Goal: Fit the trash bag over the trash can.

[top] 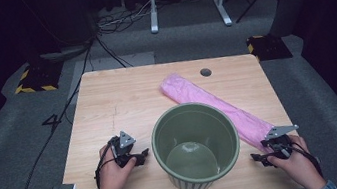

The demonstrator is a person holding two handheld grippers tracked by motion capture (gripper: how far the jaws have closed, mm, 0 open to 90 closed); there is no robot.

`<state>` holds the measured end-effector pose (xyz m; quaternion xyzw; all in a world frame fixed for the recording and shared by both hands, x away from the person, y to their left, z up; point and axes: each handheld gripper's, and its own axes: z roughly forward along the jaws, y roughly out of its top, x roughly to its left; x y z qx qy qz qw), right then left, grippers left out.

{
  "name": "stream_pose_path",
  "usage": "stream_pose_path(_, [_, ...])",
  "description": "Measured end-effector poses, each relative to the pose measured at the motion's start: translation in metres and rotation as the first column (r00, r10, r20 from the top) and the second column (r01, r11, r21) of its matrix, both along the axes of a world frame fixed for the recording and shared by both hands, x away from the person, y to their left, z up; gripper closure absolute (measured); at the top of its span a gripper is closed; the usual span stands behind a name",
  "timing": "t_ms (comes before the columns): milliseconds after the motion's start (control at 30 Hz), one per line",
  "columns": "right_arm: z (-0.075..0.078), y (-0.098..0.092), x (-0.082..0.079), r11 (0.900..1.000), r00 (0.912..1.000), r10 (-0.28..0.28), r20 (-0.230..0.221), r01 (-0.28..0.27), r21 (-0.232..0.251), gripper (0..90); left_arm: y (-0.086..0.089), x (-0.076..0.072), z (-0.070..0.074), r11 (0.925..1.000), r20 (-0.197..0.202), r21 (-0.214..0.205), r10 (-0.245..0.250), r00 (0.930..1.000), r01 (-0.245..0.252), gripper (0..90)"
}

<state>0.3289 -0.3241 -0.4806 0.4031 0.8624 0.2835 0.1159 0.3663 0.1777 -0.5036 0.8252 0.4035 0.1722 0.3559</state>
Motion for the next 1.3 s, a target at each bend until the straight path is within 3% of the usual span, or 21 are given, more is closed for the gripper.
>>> stream_pose_path(200, [0.016,0.009,0.026,0.9995,0.9947,0.015,0.102,-0.018,0.025,21.4,0.000,0.000,0.000,1.0000,-0.002,-0.001,0.002,1.0000,-0.002,24.5])
stream_pose_path(233, [0.019,0.015,0.039,0.9989,0.9939,0.026,0.107,-0.030,0.036,18.5,0.000,0.000,0.000,1.0000,-0.003,-0.002,0.001,1.0000,-0.001,24.4])
stream_pose_path(267, [0.019,0.015,0.039,0.9989,0.9939,0.026,0.107,-0.030,0.036,18.5,0.000,0.000,0.000,1.0000,-0.003,-0.002,0.001,1.0000,-0.001,24.4])
stream_pose_path(400, [0.019,0.030,0.066,0.9951,0.9910,0.064,0.117,-0.072,0.067,16.5,0.000,0.000,0.000,1.0000,-0.004,-0.003,-0.001,1.0000,0.001,24.4])
stream_pose_path(433, [0.017,0.038,0.079,0.9946,0.9908,0.069,0.116,-0.077,0.069,16.4,0.000,0.000,0.000,1.0000,-0.005,-0.003,-0.003,1.0000,0.003,24.1])
stream_pose_path(500, [0.015,0.041,0.086,0.9945,0.9903,0.073,0.118,-0.081,0.066,16.5,0.000,0.000,0.000,1.0000,-0.004,-0.004,-0.004,1.0000,0.003,24.0])
stream_pose_path(533, [0.012,0.048,0.098,0.9942,0.9895,0.095,0.109,-0.100,0.040,16.4,0.000,0.000,0.000,1.0000,-0.004,-0.004,-0.003,1.0000,0.003,24.0])
stream_pose_path(567, [0.012,0.048,0.098,0.9942,0.9895,0.095,0.109,-0.100,0.040,16.4,0.000,0.000,0.000,1.0000,-0.004,-0.004,-0.003,1.0000,0.003,24.1])
stream_pose_path(667, [0.006,0.059,0.121,0.9911,0.9894,0.132,0.062,-0.133,0.014,16.5,0.000,-0.001,0.000,1.0000,-0.007,-0.007,0.003,1.0000,-0.003,24.0])
stream_pose_path(900, [0.004,0.075,0.144,0.9890,0.9883,0.147,0.040,-0.148,0.006,16.5,0.000,-0.001,0.000,1.0000,-0.004,-0.006,0.004,1.0000,-0.004,24.0])
stream_pose_path(1067, [0.002,0.088,0.157,0.9877,0.9873,0.156,0.030,-0.156,0.005,16.5,0.000,-0.001,0.000,1.0000,-0.004,-0.007,0.006,1.0000,-0.006,24.0])
stream_pose_path(1300, [-0.005,0.093,0.163,0.9869,0.9879,0.155,-0.005,-0.155,-0.044,14.8,0.000,-0.001,0.000,1.0000,-0.005,-0.008,0.004,1.0000,-0.004,23.9])
